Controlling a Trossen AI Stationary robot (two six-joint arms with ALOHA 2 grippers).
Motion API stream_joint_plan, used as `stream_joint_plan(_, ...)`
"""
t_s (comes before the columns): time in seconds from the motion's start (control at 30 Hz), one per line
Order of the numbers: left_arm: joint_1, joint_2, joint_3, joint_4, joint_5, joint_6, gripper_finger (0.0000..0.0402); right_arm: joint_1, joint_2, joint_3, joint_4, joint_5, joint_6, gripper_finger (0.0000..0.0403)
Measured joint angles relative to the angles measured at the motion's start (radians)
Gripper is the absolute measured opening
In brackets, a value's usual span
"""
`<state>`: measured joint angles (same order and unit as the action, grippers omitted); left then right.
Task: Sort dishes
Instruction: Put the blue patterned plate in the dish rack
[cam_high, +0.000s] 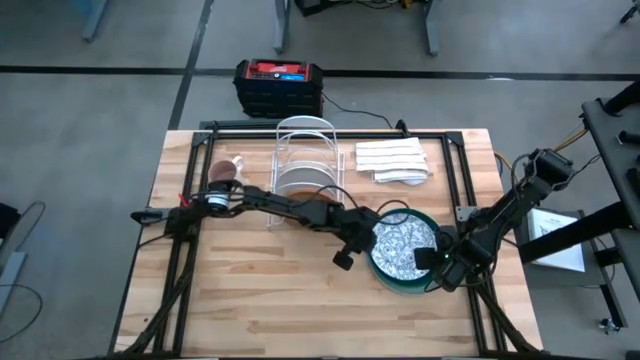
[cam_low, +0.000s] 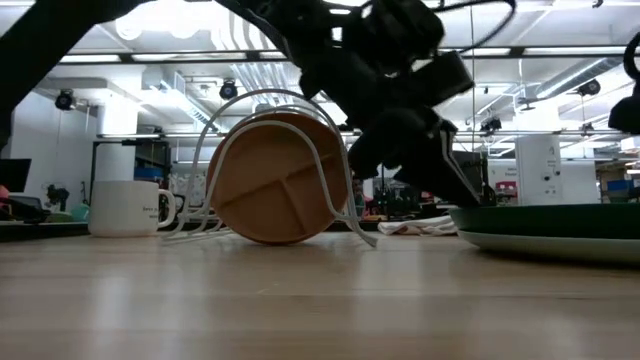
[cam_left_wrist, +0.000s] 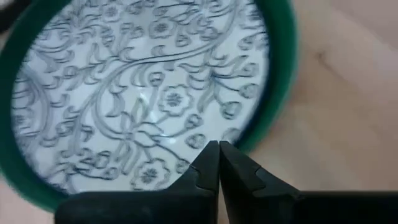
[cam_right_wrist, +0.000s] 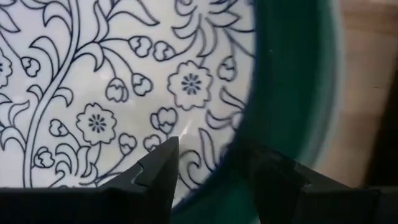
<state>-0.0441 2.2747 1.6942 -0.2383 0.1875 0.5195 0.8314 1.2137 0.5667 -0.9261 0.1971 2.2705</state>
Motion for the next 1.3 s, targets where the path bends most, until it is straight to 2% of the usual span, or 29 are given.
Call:
stream_joint_plan(0.13, 0.001, 0.055, 0.081, -0.08, -0.01, -0.002, 0.0, 0.0, -0.003, -0.051, 0.084, 0.032, 0.009, 0.0167)
stream_joint_plan(0.3, 0.003, 0.089, 0.116, -0.087, -0.004, -0.008, 0.0, 0.001, -0.004, -0.081, 0.13, 0.083, 0.02, 0.0168)
stream_joint_plan(0.53, 0.009, 0.103, 0.107, -0.073, 0.039, -0.024, 0.0, 0.003, -0.001, -0.103, 0.157, 0.217, 0.058, 0.0164)
stream_joint_plan(0.77, 0.01, 0.107, 0.092, -0.049, 0.062, -0.027, 0.0, 0.001, 0.0, -0.132, 0.258, 0.346, 0.071, 0.0153)
stream_joint_plan(1.1, 0.012, 0.106, 0.05, 0.044, 0.091, -0.031, 0.0, 0.002, -0.002, -0.197, 0.365, 0.423, 0.071, 0.012)
stream_joint_plan(1.3, 0.012, 0.109, 0.044, 0.092, 0.097, -0.034, 0.0, 0.003, -0.002, -0.257, 0.47, 0.52, 0.061, 0.0097)
